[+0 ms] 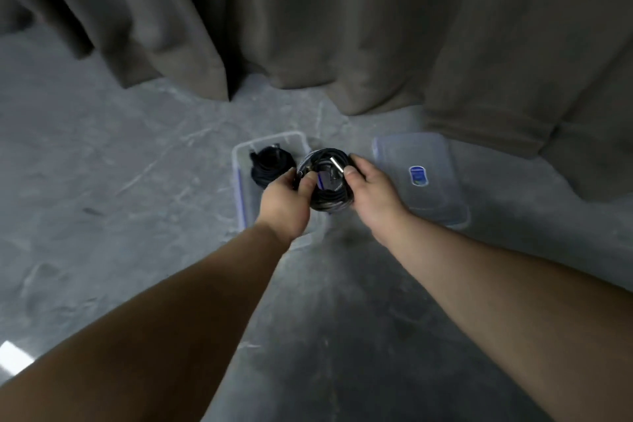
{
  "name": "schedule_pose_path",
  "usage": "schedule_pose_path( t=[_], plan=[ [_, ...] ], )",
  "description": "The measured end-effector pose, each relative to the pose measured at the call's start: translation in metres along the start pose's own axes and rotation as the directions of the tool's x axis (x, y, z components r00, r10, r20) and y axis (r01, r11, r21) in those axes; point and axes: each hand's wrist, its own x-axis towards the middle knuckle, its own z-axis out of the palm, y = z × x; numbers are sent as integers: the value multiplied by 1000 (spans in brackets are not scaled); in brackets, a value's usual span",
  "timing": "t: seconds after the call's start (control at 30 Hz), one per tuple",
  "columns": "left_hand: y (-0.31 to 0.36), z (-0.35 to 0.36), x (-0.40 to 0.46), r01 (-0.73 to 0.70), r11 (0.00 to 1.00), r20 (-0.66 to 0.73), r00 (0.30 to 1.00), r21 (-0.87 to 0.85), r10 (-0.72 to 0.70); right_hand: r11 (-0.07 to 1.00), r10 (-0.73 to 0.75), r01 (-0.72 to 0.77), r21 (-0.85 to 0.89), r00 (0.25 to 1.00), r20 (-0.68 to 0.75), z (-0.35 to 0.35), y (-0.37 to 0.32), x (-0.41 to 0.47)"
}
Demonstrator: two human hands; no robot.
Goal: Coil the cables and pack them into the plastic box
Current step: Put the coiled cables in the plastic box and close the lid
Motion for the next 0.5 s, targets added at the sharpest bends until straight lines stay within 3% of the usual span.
schedule_pose_path(
  t=[0.2,0.5],
  plan=[
    [-31,-61,9,66,991,3,998,116,-67,985,53,-38,-167,995,86,64,-23,-9],
    [-86,-50,58,169,984,-49,985,64,-166,971,66,-39,-234,992,111,102,32,47]
  ],
)
